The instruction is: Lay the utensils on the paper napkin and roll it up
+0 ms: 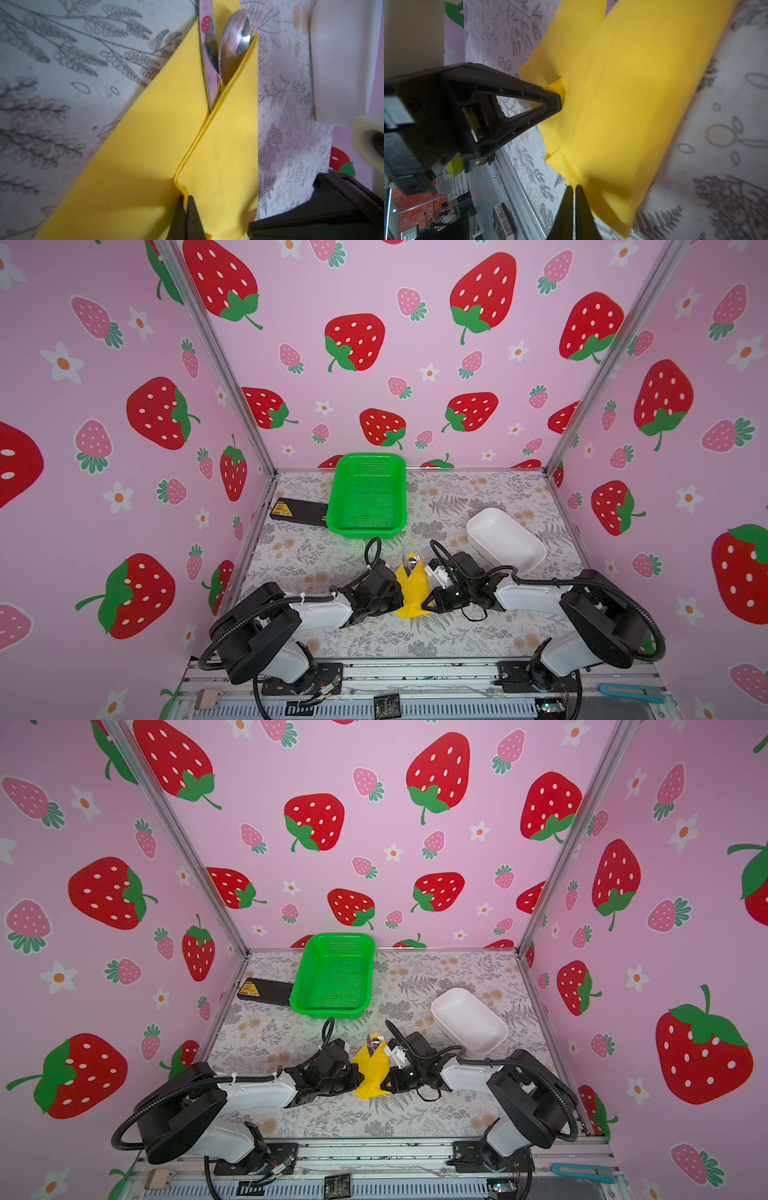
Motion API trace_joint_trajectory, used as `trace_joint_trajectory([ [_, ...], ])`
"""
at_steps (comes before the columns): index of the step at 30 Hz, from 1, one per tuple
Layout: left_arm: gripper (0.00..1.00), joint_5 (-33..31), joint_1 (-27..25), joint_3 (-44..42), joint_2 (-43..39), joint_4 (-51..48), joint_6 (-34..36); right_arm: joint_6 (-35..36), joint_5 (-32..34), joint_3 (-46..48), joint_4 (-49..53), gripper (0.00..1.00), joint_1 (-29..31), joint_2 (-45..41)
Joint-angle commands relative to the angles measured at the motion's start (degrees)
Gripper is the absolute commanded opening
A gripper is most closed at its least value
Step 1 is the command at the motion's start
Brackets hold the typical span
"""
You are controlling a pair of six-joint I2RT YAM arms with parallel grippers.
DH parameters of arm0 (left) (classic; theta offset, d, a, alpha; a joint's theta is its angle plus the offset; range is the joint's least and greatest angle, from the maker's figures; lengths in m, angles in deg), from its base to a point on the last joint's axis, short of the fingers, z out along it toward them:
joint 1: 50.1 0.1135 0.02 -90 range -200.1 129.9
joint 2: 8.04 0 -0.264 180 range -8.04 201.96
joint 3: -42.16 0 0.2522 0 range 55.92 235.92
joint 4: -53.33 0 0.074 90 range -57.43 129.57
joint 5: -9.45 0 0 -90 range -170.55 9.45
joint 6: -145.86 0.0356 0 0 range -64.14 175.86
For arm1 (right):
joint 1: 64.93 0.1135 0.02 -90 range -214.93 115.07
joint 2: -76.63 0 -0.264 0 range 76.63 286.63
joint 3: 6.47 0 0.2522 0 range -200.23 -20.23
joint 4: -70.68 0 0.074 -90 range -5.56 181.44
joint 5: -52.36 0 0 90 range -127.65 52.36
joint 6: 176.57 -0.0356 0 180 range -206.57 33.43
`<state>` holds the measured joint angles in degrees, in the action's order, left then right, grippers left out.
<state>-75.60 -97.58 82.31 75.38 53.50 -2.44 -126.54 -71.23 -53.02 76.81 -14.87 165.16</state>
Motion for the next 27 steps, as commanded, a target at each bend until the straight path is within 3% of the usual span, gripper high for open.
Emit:
trace_joint_trajectory([
  [1,0.0,-1.2,0.2,-0.3,0.3,-1.5,0.2,1.5,1.3,-0.8,0.9,0.08,1.1,2.8],
  [15,0.0,-1.5,0.2,0.2,0.3,-1.9,0.3,0.3,2.5,-1.7,1.8,0.08,1.7,-0.4],
  [27,0.0,-1.6,0.2,0.1,-0.4,-2.5,0.6,-0.3,5.2,-4.0,0.5,0.09,2.8,4.7],
])
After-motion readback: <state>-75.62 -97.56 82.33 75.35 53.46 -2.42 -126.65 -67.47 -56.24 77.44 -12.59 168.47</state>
